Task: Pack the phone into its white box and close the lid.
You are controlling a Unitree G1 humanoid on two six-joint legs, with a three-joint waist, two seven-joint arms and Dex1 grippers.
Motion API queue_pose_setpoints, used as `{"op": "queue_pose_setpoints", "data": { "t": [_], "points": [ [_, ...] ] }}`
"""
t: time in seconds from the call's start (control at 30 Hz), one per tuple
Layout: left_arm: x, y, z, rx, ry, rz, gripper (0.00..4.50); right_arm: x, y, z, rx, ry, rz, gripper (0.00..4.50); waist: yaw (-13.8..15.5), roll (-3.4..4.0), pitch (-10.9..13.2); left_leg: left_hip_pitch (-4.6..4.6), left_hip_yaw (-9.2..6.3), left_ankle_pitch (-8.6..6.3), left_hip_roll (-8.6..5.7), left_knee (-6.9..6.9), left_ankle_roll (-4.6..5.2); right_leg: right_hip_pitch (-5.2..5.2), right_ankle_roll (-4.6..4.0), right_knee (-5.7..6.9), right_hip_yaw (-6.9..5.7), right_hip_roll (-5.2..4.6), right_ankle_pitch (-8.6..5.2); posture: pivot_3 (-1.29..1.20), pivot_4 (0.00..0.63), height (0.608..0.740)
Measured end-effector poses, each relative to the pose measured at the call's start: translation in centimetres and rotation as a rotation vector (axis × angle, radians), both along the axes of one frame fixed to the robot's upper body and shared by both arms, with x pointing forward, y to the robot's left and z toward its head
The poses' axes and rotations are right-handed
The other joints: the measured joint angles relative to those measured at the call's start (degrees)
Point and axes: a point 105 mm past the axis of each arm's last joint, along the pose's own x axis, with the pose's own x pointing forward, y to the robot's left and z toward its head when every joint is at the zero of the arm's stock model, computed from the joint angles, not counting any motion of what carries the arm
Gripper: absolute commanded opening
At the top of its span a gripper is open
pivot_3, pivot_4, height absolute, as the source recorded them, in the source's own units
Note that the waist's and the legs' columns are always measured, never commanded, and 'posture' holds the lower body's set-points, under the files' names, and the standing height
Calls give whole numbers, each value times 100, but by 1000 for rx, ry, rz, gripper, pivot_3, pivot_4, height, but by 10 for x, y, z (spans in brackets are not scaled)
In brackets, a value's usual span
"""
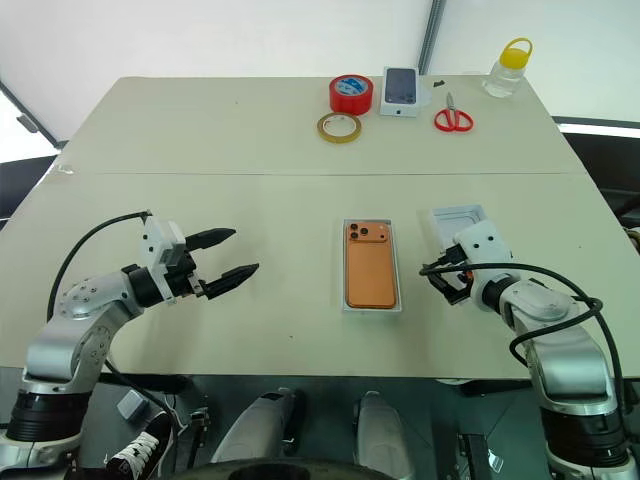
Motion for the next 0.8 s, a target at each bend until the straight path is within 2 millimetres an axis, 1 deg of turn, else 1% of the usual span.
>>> {"op": "queue_pose_setpoints", "data": {
  "t": [0.07,0.17,0.27,0.33,0.43,0.53,0.63,0.8],
  "points": [
    [0,2,0,9,-21,-8,4481,-1,5,-2,4,67,0,4499,-9,2,1,0,0,0,0,0,0,-1,0,0,0,0,0,0,150,740],
    [1,4,0,18,-40,-15,4481,2,12,6,11,128,5,4499,-6,3,2,-1,0,0,0,0,1,0,0,0,-1,-1,0,0,150,740],
    [1,3,-1,17,-39,-18,4481,4,11,16,1,192,-2,4499,7,4,4,-3,0,-3,-1,1,5,0,0,-3,-3,-2,0,0,150,740],
    [1,1,-2,15,-37,-17,4481,6,14,21,18,219,-4,4499,9,3,4,-3,0,-3,0,0,6,0,0,-4,-4,-3,0,0,150,740],
    [2,-2,-4,-2,-35,-8,4481,8,11,21,59,299,-50,4499,4,3,4,-3,0,-3,-1,0,6,0,1,-4,-4,-3,0,0,150,740],
    [0,-4,-3,-15,-44,8,4481,13,7,21,85,341,-86,4499,3,3,4,-4,0,-3,0,-1,6,-1,1,-4,-4,-3,0,0,150,740],
    [-3,-7,-4,-30,-44,19,4481,11,5,16,64,375,-85,4499,7,5,4,-4,2,-4,-1,-1,7,-2,1,-4,-4,-5,0,0,150,740],
    [-6,-10,-4,-41,-54,28,4481,12,3,15,62,395,-90,4499,9,2,3,-4,2,-5,-1,7,9,5,1,-4,-7,-5,0,0,150,740]
  ]
}}
